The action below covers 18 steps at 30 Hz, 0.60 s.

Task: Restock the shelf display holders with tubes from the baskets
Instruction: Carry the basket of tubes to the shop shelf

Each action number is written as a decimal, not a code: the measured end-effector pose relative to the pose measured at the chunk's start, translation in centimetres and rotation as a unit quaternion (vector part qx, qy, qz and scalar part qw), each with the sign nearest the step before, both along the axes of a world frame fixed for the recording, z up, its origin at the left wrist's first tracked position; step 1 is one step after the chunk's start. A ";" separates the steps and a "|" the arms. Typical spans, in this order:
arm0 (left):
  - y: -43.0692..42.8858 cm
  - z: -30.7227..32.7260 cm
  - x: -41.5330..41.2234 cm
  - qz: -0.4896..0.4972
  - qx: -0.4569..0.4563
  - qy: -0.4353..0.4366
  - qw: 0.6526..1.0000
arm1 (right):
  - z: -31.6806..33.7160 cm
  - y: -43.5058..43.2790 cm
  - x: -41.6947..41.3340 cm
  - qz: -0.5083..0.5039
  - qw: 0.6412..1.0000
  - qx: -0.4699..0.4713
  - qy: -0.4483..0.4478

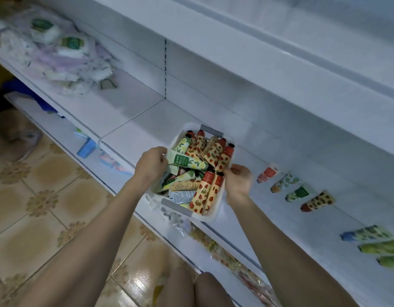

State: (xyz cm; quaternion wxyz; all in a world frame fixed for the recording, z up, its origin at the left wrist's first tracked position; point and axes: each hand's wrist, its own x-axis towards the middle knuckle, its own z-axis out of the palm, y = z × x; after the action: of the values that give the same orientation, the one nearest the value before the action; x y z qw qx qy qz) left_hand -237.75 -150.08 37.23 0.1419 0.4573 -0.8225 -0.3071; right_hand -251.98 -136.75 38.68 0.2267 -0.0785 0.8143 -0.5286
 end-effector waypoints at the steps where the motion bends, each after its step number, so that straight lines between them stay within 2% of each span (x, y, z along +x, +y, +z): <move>1: -0.2 -0.8 -0.5 -0.005 0.002 0.001 1.000 | -0.5 0.0 -0.2 -0.011 1.000 0.003 -0.004; 9: -1.8 -5.4 -3.9 -0.041 0.018 0.011 0.999 | -4.8 -0.5 -2.5 -0.048 0.998 0.016 -0.037; 18: -2.9 -7.4 -5.8 -0.048 0.023 0.011 0.999 | -7.0 -1.1 -4.2 -0.069 0.997 0.016 -0.037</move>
State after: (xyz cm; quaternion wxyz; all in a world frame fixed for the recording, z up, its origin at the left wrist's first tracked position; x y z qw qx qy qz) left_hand -243.53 -152.96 29.87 0.1253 0.4174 -0.8344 -0.3376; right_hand -256.13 -137.87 31.68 0.2214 0.0009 0.8168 -0.5327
